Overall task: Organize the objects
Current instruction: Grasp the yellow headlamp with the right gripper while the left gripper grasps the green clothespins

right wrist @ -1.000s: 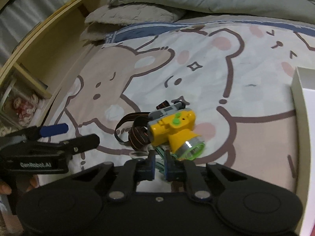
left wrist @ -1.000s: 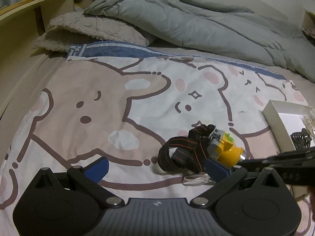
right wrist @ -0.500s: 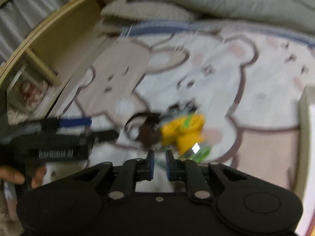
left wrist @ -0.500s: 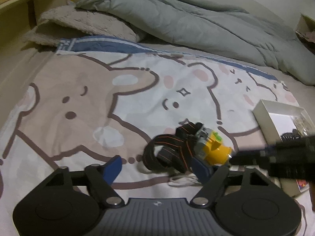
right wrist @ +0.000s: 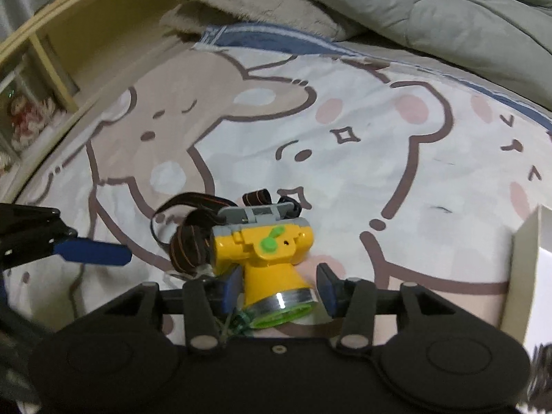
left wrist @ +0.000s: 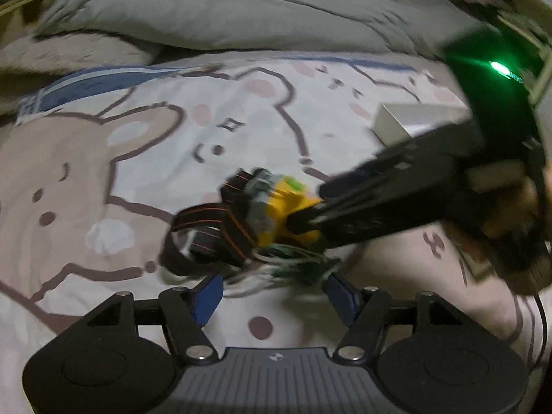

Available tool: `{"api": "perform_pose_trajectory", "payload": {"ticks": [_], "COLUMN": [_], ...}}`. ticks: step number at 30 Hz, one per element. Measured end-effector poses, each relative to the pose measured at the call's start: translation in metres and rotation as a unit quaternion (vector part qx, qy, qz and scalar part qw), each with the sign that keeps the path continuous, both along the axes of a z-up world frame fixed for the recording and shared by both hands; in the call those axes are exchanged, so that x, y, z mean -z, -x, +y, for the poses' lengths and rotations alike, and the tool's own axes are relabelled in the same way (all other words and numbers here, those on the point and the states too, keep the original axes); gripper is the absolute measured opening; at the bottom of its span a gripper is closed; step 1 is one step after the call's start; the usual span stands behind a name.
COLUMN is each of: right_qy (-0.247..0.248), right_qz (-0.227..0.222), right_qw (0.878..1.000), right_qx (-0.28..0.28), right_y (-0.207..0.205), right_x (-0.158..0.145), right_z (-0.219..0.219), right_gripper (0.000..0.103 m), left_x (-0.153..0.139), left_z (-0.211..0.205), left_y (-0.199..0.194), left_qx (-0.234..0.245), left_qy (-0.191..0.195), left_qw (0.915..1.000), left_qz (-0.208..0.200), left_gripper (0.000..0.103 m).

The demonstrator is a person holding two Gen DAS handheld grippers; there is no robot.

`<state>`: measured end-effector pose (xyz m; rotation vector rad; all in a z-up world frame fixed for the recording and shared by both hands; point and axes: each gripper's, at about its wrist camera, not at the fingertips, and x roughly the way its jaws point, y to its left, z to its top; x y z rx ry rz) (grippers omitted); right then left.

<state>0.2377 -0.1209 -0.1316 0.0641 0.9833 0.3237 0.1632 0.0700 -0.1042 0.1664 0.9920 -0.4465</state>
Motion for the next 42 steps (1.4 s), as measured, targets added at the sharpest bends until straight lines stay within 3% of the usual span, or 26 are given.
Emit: {"api": "perform_pose_trajectory", "payload": {"ticks": [3,6,9,24,28,33,39,42], "right_qy": [0.006,0.016,0.024,0.068,0.057,0.025,0.031,0.038], "right_qz": [0.016,0.028,0.026,0.047,0.076,0.1,0.092,0.092], "right_qw": [1.0,0.999,0.999,0.996,0.994,0.994,0.995,0.995], "right_qx": [-0.014,-0.02,-0.022,0.029,0.06,0.036,0.034,0.025], "right_y": [-0.004,-0.006,-0.006,0.019,0.03,0.045,0.041,0.037], "right_x": [0.011,0.02,0.017,0.003,-0.001,-0.005,-0.005,0.0], "right_z": [0.003,0.007,0.008,-0.04,-0.052,-0.056,-0.055,-0.051], "right_gripper": [0.051,0.051,0.051,0.05,0.05,0.048,0.047,0.046], "left_x": [0.006,0.012,0.018,0.034,0.035,0.037,0.041,0.042], "left_z": [-0.006,-0.009,-0.013,-0.041,-0.043,-0.05,-0.05,-0.053], "left_y": [0.002,0.002,0.001,-0.011,-0.015,-0.016,-0.024,-0.025], "left_qx": [0.018,0.019,0.022,0.053,0.06,0.07,0.018,0.005], "left_qy": [-0.007,-0.019,-0.031,-0.061,-0.05,-0.035,-0.009,-0.016], "left_qw": [0.9998,0.9996,0.9993,0.9965,0.9964,0.9963,0.9998,0.9999], "left_qz": [0.006,0.004,-0.002,-0.024,-0.035,-0.034,0.002,0.002], "left_gripper": [0.07,0.086,0.086,0.086,0.085,0.083,0.074,0.069]}}
